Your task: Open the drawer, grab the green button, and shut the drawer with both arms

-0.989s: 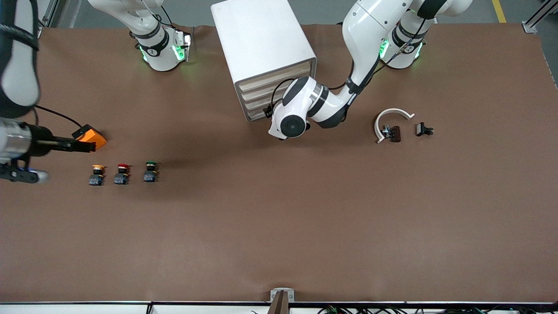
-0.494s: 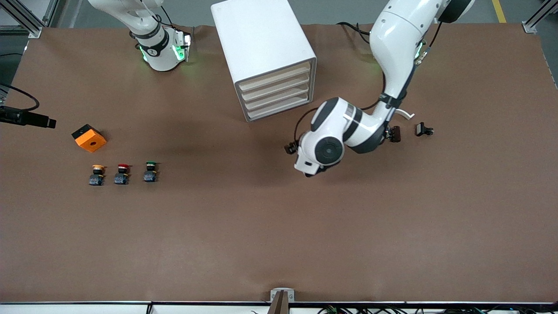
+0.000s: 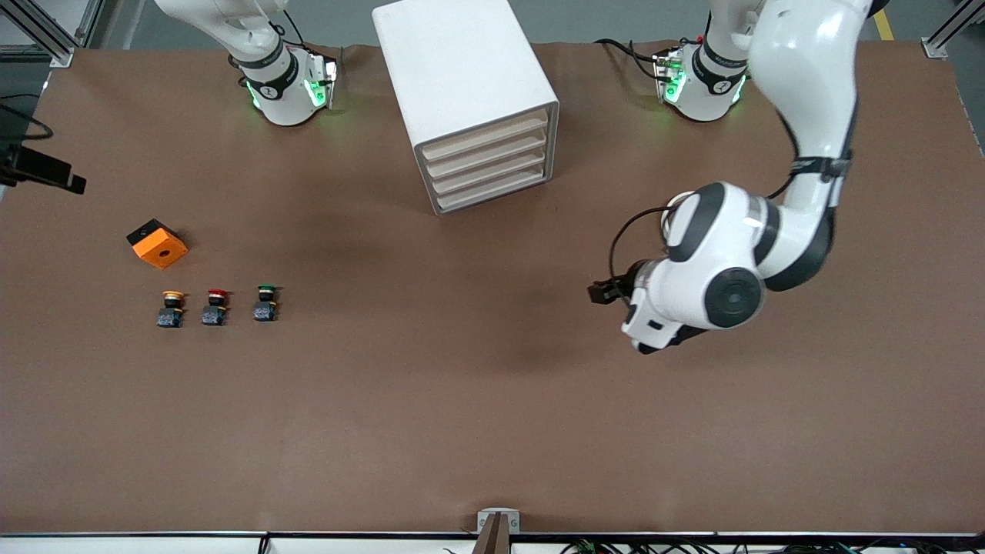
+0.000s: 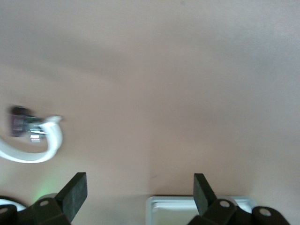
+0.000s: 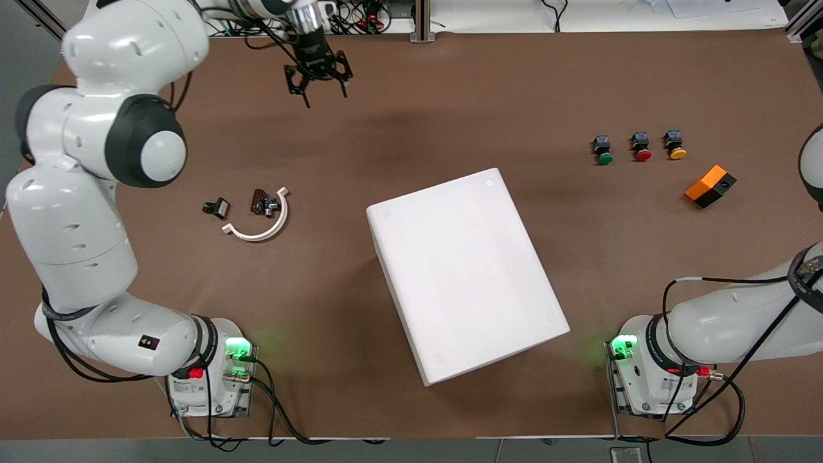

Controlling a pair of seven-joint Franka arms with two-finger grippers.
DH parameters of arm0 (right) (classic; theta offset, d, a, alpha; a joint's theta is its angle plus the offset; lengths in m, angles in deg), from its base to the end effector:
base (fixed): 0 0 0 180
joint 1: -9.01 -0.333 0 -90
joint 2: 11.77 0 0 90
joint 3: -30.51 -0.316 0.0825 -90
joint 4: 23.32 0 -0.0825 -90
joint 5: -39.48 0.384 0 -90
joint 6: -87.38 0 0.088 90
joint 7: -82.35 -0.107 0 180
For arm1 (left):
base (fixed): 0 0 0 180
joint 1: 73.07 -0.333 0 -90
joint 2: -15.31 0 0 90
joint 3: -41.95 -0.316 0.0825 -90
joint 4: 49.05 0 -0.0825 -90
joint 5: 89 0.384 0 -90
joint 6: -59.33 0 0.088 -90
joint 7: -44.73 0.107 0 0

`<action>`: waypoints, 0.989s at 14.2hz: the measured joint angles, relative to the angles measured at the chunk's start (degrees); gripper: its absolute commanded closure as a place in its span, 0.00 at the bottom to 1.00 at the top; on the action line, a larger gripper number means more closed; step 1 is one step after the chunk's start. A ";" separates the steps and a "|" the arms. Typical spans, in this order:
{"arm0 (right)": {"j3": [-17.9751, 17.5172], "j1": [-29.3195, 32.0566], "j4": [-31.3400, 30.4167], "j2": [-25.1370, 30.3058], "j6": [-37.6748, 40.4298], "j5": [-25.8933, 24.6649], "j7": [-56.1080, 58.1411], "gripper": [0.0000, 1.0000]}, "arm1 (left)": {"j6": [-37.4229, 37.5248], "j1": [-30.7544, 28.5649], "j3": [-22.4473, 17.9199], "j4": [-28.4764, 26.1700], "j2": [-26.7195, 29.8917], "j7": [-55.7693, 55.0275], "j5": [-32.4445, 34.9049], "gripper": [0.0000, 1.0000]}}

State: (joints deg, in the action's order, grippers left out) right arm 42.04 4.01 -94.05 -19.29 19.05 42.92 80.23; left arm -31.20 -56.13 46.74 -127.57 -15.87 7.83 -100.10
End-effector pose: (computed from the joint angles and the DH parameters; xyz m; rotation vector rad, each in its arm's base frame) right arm 0.5480 -0.0448 0.6752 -3.0857 0.2072 0.2625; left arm 0.6207 -0.2584 0.3827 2.9997 0.4596 -0.6229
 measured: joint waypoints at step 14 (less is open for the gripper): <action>-5.20 3.60 -2.89 2.68 -1.43 -0.43 -0.02 0.00 | 10.63 -15.94 0.19 -12.74 27.17 25.65 7.47 0.00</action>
State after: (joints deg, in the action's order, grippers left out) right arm 36.84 7.60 -96.94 -16.61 17.63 42.49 80.21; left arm -20.58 -72.07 46.93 -140.31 11.30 33.48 -92.62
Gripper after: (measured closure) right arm 0.000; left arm 0.000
